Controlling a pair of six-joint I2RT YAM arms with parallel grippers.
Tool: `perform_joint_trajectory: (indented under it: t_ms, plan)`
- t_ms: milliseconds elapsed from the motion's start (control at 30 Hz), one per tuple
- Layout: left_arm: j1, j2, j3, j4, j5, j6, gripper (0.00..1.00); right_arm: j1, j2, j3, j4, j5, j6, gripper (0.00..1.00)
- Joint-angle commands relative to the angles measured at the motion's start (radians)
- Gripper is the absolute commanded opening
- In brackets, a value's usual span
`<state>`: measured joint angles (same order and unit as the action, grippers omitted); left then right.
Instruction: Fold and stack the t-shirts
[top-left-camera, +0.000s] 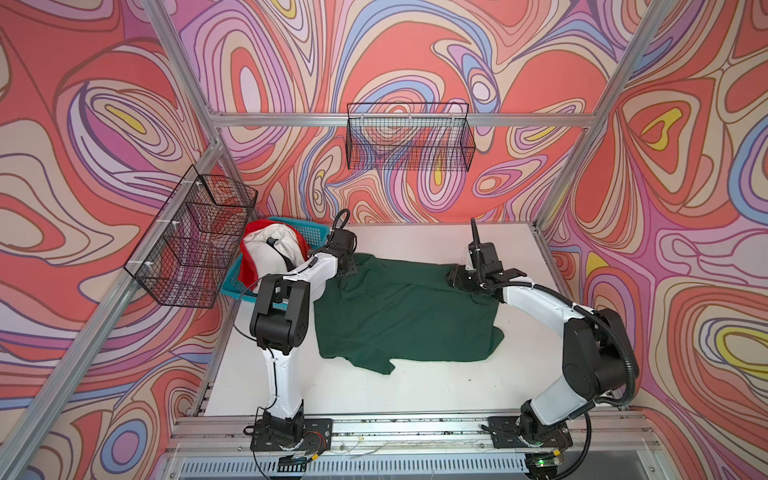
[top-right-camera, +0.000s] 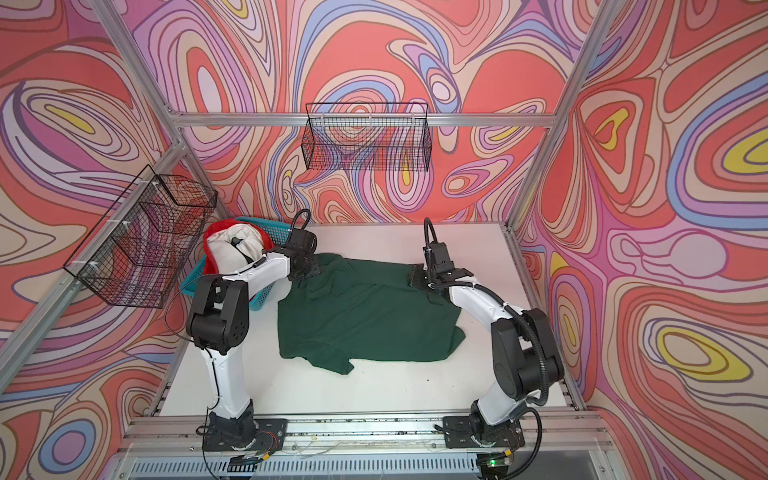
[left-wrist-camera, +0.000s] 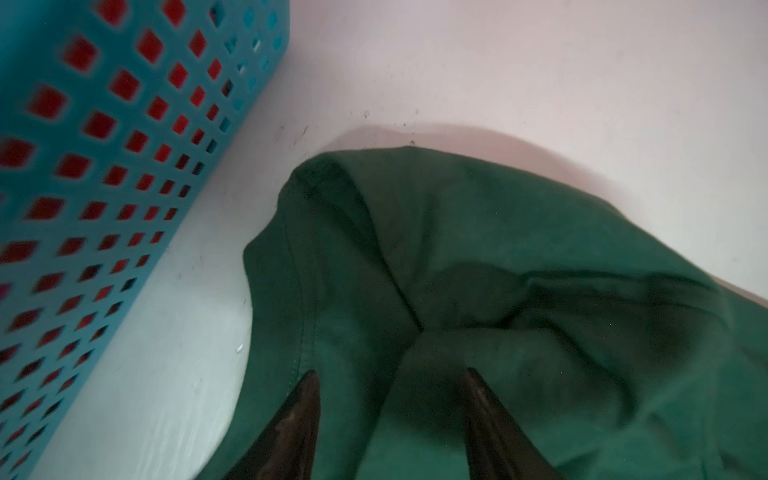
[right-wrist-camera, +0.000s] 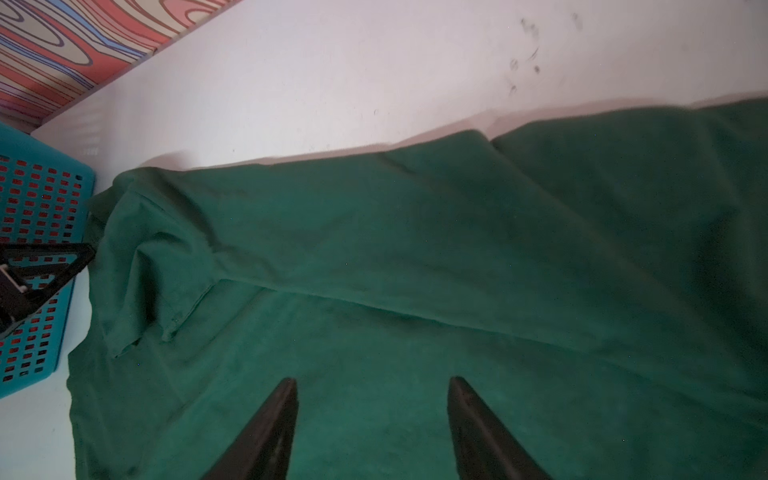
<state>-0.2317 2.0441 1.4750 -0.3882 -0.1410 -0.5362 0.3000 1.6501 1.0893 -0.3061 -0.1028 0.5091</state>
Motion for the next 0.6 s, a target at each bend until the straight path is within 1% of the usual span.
perform_joint_trajectory:
  t_ms: [0,100,200,233,267,400,467,567]
  plan:
    - [0.021,0.023,0.034,0.046,0.074,-0.039,0.53,0.018,0.039,0.021,0.03,0.001,0.023,0.59]
    - [0.029,0.039,0.036,0.088,0.094,-0.044,0.53,0.047,0.066,0.035,0.04,0.005,0.019,0.57]
    - [0.037,0.062,0.048,0.116,0.139,-0.063,0.5,0.07,0.104,0.059,0.045,0.006,0.026,0.56]
    - [0.037,0.069,0.053,0.132,0.145,-0.069,0.5,0.074,0.105,0.065,0.043,0.008,0.03,0.56]
    - [0.037,0.076,0.059,0.158,0.164,-0.073,0.49,0.075,0.142,0.071,0.041,0.012,0.034,0.55]
    - [0.037,0.1,0.076,0.192,0.213,-0.088,0.47,0.078,0.171,0.074,0.05,0.02,0.039,0.53]
    - [0.037,0.115,0.09,0.187,0.217,-0.091,0.44,0.078,0.183,0.081,0.042,0.021,0.039,0.52]
    - [0.037,0.132,0.116,0.152,0.206,-0.089,0.44,0.079,0.188,0.085,0.035,0.029,0.037,0.52]
